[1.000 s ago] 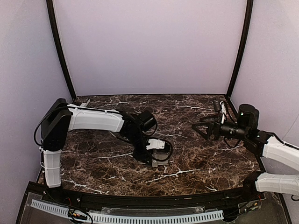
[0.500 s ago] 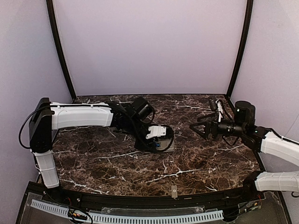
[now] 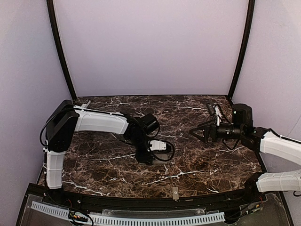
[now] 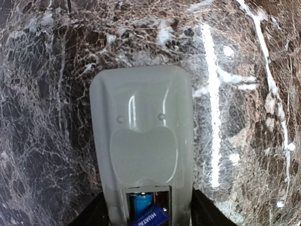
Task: Load the batteries into the remote control
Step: Press the battery in the battery compartment.
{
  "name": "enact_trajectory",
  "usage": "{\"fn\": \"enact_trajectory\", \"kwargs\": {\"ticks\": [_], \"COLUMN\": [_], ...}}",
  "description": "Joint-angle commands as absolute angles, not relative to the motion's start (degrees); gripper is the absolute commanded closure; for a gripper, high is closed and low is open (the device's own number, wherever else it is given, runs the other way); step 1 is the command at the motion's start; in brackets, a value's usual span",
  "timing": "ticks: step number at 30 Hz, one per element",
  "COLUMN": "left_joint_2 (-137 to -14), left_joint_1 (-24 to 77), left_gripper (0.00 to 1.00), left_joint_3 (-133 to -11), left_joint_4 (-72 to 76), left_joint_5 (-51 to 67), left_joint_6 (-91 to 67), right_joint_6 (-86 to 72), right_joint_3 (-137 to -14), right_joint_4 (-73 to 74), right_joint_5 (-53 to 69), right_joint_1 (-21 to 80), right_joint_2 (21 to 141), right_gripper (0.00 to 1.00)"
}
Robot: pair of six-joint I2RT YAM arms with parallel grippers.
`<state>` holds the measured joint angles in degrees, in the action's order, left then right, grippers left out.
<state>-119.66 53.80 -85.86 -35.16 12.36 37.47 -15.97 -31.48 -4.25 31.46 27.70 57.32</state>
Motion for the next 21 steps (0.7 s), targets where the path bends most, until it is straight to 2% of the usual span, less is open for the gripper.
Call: {"fn": "enact_trajectory", "kwargs": {"ticks": [1, 2, 3, 4, 6, 8, 15, 18, 21], "left_joint_2": [-120.75, -120.74, -120.47, -120.09, -118.36, -115.74, -105.89, -105.04, -104.12], "left_joint_1": [54.16, 54.21, 54.31, 54.71, 55.82, 57.4, 67.49, 70.11, 70.25], "left_gripper": [0.34, 0.24, 0.19, 0.1, 0.02, 0.01, 0.07, 0.2, 0.33], "left_joint_3": [-86.98, -87.52, -88.81, -89.45, -90.71, -91.07, -83.73, -80.07, -77.13], "left_joint_4": [-39.93, -41.18, -41.95, -43.01, -43.82, -43.96, -37.83, -34.32, -28.69], "left_joint_5": [11.02, 10.87, 10.67, 10.52, 9.14, 7.29, 7.32, 10.31, 6.64], "left_joint_6": [37.79, 37.51, 37.25, 36.69, 36.12, 35.74, 32.08, 29.05, 22.26], "right_joint_6": [-16.35, -16.3, -16.34, -16.35, -16.41, -16.52, -17.17, -17.94, -18.68], "right_joint_3": [-31.57, -31.6, -31.57, -31.5, -31.4, -31.47, -31.02, -30.29, -29.5], "right_joint_4": [-3.68, -3.43, -3.28, -3.18, -3.09, -2.71, -0.48, -0.18, -0.18], "right_joint_5": [31.57, 31.68, 31.83, 31.75, 31.65, 31.61, 30.59, 30.86, 31.29], "right_joint_1": [27.16, 27.07, 27.03, 26.97, 26.86, 26.64, 25.2, 24.86, 24.87], "right_joint_2": [56.47, 56.49, 56.38, 56.24, 55.66, 54.98, 50.93, 49.4, 48.5], "right_gripper": [0.05, 0.05, 0.05, 0.05, 0.05, 0.05, 0.05, 0.05, 0.05]}}
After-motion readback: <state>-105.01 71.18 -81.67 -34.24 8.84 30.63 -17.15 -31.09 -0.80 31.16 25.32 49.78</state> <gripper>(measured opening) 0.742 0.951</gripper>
